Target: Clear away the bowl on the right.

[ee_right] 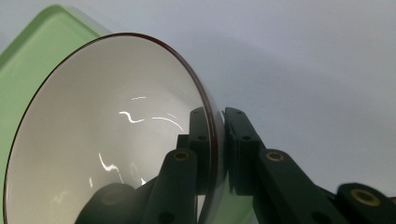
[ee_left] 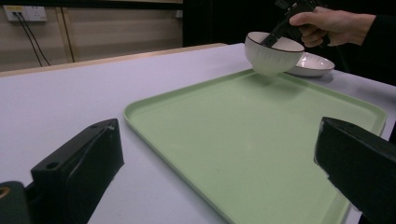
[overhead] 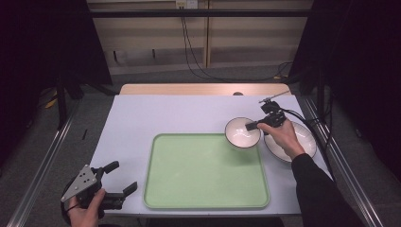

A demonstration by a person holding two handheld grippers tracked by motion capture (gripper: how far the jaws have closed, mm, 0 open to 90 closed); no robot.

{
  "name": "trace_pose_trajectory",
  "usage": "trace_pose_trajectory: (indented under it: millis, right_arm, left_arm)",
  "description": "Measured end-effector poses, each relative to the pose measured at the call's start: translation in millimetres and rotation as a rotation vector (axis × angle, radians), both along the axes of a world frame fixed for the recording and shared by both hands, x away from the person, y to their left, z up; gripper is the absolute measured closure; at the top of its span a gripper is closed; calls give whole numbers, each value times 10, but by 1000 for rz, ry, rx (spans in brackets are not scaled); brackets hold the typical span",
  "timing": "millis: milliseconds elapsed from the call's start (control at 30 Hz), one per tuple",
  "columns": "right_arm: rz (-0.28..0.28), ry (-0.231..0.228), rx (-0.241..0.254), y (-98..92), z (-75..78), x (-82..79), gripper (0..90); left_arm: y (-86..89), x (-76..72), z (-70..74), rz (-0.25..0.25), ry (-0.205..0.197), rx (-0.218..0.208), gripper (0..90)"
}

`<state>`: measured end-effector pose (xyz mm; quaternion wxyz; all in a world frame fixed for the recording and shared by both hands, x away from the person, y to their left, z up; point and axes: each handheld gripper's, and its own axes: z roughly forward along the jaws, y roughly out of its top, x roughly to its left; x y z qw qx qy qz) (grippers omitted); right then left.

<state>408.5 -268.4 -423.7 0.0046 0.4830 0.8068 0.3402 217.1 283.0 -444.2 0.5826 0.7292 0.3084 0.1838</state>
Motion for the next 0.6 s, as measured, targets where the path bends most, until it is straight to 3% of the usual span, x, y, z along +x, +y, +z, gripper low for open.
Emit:
trace_pose_trajectory:
  millis: [400, 600]
  right_arm:
    - [-23, 21, 2, -52, -105, 61, 823]
    - [-19, 30, -8, -43, -144, 49, 822]
  left_arm:
    - [5, 4, 3, -8, -5, 16, 12]
    - [0, -1, 0, -2, 0, 2, 11]
